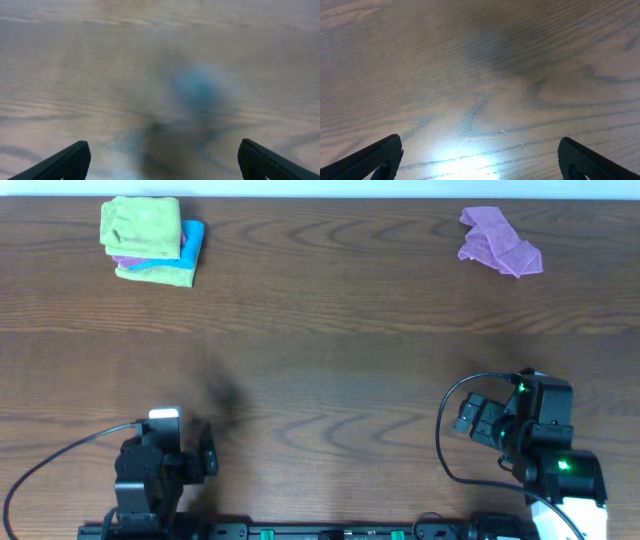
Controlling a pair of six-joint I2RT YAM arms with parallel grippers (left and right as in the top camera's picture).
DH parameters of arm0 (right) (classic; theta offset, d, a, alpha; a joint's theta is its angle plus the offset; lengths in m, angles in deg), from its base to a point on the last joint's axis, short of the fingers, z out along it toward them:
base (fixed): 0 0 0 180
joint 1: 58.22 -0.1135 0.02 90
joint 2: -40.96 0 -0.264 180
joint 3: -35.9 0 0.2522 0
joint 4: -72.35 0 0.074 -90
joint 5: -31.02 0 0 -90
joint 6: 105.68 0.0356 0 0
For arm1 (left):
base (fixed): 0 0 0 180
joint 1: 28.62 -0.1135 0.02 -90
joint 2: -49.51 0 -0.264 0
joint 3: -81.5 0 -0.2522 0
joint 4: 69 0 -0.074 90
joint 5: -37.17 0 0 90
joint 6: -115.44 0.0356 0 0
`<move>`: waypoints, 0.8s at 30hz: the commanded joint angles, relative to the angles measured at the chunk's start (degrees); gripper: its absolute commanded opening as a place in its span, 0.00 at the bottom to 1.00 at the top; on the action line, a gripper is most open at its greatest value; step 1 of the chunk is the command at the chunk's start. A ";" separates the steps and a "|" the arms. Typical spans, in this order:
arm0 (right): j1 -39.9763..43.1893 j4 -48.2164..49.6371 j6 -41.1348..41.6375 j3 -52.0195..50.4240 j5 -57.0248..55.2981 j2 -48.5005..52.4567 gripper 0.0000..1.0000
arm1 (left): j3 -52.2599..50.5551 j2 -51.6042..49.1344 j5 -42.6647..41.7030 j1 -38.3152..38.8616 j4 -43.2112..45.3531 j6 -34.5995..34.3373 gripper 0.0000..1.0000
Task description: Fold the cloth
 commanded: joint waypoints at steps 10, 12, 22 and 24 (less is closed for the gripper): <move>0.46 0.04 0.76 -0.22 -0.44 0.00 0.99 | -3.74 9.14 -0.81 -0.39 -8.17 4.39 0.95; 0.46 0.04 0.76 -0.22 -0.44 0.00 0.99 | -4.07 9.09 -0.02 -0.39 -8.46 4.42 0.95; 0.46 0.04 0.76 -0.22 -0.44 0.00 0.99 | -5.53 9.07 3.06 -0.39 -8.26 -0.96 0.95; 0.46 0.04 0.76 -0.22 -0.44 0.00 0.99 | -5.53 9.07 3.06 -0.39 -8.26 -0.96 0.95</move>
